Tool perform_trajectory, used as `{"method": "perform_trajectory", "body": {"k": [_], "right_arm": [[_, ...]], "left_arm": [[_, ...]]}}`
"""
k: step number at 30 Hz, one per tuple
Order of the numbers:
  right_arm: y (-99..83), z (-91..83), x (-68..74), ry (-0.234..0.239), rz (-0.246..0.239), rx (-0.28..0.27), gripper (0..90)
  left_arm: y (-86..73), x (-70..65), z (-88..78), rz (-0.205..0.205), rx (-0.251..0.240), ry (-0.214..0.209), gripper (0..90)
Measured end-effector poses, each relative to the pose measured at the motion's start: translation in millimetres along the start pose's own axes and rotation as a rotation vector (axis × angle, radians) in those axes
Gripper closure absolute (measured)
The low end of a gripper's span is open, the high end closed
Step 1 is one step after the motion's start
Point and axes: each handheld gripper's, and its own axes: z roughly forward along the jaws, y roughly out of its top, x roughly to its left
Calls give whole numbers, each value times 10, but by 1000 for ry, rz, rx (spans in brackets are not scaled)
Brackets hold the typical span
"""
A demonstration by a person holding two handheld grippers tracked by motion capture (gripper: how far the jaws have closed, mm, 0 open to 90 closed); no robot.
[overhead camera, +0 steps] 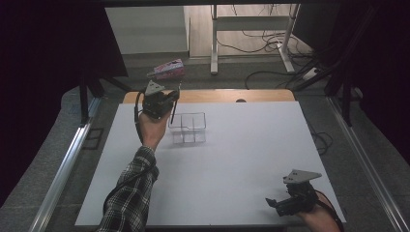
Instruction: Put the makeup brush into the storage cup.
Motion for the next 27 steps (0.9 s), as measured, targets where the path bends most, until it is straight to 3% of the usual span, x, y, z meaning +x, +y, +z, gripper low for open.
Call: {"method": "perform_trajectory", "body": {"k": [27], "right_arm": [[-1, 8, 10, 10, -12, 8, 12]], "left_arm": [[-185, 26, 130, -11, 18, 2, 855]]}}
